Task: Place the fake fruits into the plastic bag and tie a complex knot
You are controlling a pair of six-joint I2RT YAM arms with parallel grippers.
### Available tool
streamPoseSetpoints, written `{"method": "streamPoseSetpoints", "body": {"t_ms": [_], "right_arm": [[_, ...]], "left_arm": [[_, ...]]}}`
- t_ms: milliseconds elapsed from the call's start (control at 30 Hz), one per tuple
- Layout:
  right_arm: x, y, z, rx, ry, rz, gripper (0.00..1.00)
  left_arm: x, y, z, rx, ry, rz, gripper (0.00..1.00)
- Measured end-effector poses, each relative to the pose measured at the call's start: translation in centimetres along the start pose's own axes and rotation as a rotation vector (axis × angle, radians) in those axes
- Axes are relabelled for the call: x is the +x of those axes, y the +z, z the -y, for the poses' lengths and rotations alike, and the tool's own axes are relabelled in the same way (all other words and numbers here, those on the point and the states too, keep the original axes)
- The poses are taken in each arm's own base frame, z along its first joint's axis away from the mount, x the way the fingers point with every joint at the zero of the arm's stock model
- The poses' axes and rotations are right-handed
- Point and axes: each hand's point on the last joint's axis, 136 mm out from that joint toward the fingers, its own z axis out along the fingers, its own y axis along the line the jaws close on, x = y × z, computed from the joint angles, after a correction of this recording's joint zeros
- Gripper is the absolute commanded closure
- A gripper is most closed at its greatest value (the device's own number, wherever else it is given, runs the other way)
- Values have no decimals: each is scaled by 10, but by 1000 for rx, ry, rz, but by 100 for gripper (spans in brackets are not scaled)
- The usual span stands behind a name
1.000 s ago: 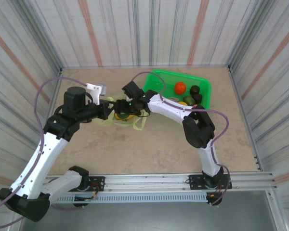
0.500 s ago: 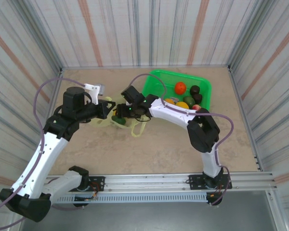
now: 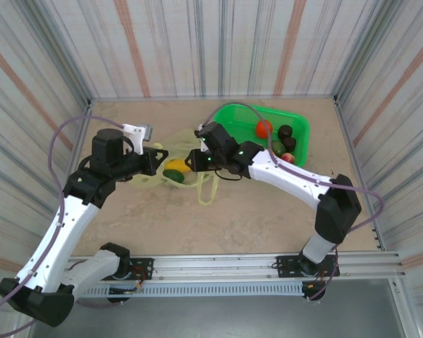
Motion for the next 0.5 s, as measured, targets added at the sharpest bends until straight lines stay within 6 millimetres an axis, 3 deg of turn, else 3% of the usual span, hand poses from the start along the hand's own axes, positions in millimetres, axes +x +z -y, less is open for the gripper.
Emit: {"method": "streamPoseSetpoints", "body": {"t_ms": [100,200,367,500], "right_arm": [[-18,-30,8,-15,7,62,62],[-41,-57,34,9,44,135,60],[-68,-88,126,202,142,196,57],[-68,-101,200,395,196,174,54]], "left_arm": [[0,0,0,1,-3,0,100],[1,0,1,5,-6,-3,100],[5,4,9,28,6,-23,100],[7,7,8,27,4,-33,100]]}}
